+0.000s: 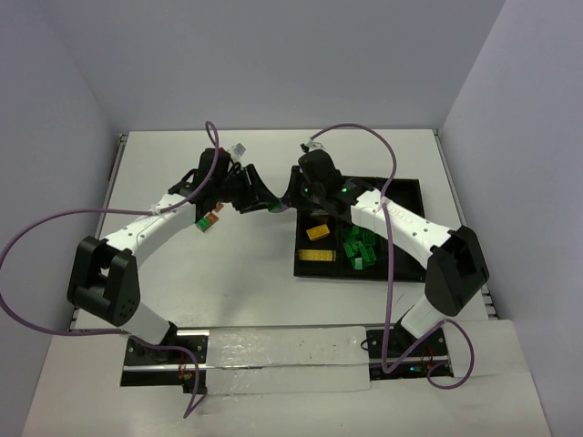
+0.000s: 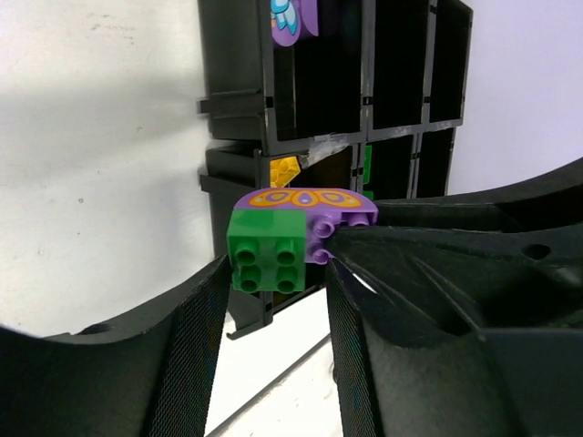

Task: Sort the legos into containers by color

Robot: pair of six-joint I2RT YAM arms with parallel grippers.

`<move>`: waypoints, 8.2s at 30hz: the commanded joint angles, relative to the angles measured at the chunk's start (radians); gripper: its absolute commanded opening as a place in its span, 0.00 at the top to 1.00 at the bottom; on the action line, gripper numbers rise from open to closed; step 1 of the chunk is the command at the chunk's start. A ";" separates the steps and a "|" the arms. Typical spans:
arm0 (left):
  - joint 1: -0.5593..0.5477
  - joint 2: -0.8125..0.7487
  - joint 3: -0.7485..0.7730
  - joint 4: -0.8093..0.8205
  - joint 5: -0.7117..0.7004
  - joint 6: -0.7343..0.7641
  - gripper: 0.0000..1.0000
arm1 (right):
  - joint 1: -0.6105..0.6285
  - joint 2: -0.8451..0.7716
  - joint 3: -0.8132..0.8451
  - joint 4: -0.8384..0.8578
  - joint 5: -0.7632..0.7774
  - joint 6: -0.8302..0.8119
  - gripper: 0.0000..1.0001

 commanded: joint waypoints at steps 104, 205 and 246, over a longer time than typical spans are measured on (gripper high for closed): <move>0.034 0.005 0.153 -0.275 0.465 0.356 1.00 | 0.033 -0.329 -0.488 0.686 -0.515 -1.051 0.22; 0.177 0.310 0.128 -0.340 -0.680 0.392 0.08 | -0.239 -0.625 -0.558 -0.231 0.271 0.054 0.91; 0.035 0.265 0.174 -0.510 -0.772 0.285 0.23 | -0.240 -0.559 -0.452 -0.195 0.229 -0.022 0.00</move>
